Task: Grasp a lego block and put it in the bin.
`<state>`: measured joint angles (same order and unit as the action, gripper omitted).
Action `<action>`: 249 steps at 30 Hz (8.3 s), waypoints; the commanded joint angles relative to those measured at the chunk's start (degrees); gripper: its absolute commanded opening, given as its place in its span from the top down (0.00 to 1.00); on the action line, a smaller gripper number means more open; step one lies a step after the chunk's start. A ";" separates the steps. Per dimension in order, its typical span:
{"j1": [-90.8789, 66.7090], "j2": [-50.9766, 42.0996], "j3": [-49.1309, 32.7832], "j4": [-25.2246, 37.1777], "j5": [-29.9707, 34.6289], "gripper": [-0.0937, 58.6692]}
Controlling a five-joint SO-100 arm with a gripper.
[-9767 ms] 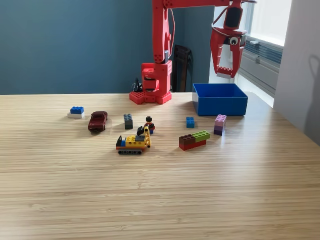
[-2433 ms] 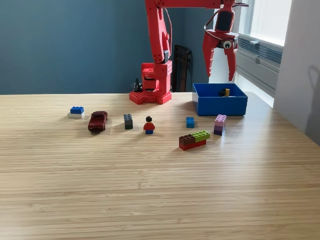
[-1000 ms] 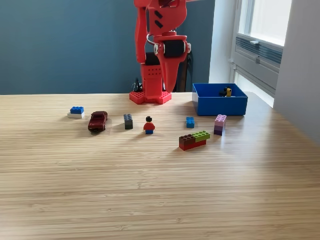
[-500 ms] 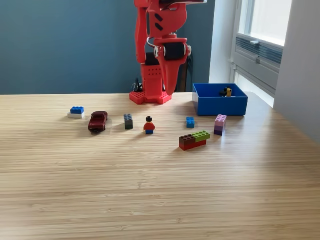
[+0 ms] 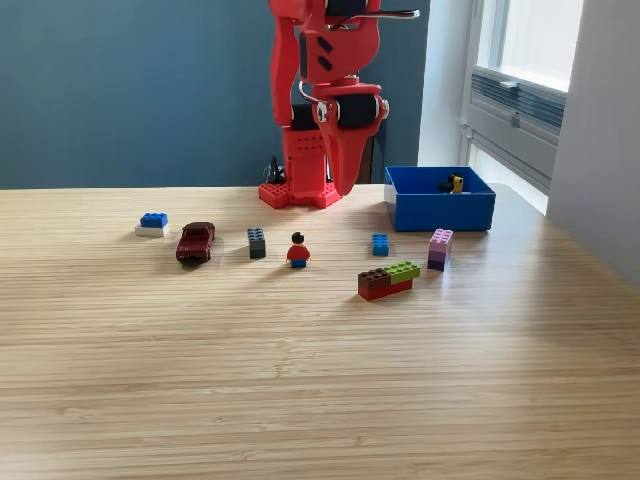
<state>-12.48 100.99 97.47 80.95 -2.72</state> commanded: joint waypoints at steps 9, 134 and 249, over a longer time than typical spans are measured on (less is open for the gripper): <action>-8.79 3.69 -0.88 -4.92 -9.49 0.69; -26.10 -31.38 -28.65 2.20 12.22 1.00; -4.83 0.97 -4.13 -7.12 5.36 0.99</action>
<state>-18.28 97.29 93.78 74.36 2.02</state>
